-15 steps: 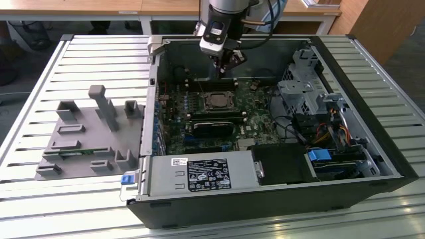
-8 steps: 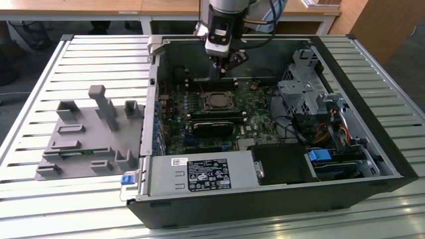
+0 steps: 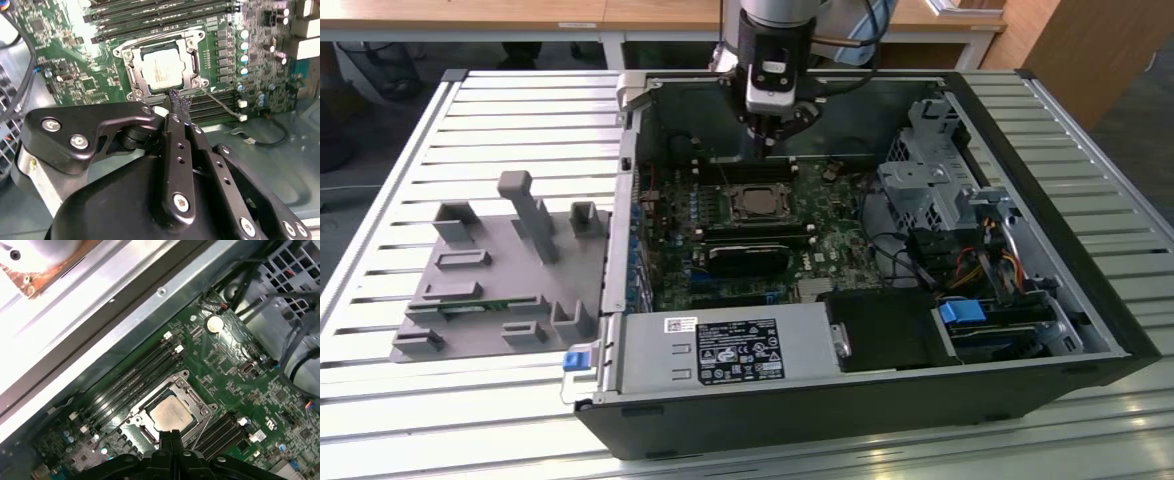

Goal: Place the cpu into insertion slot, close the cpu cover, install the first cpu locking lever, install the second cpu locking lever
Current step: 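Install the first cpu locking lever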

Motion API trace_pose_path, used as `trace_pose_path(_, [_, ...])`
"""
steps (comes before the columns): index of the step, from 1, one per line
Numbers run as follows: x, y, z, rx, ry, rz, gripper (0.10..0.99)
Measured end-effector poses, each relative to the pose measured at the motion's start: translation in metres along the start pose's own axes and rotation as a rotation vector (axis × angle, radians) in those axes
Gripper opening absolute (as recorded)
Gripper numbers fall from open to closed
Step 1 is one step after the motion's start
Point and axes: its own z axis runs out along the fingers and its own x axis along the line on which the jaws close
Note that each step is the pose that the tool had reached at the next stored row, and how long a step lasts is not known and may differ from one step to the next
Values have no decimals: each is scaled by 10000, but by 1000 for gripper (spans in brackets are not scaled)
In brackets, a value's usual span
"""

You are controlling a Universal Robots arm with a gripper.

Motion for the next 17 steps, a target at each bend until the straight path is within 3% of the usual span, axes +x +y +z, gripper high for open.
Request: trace_pose_path(17, [0, 0, 11, 15, -4, -2382, 118])
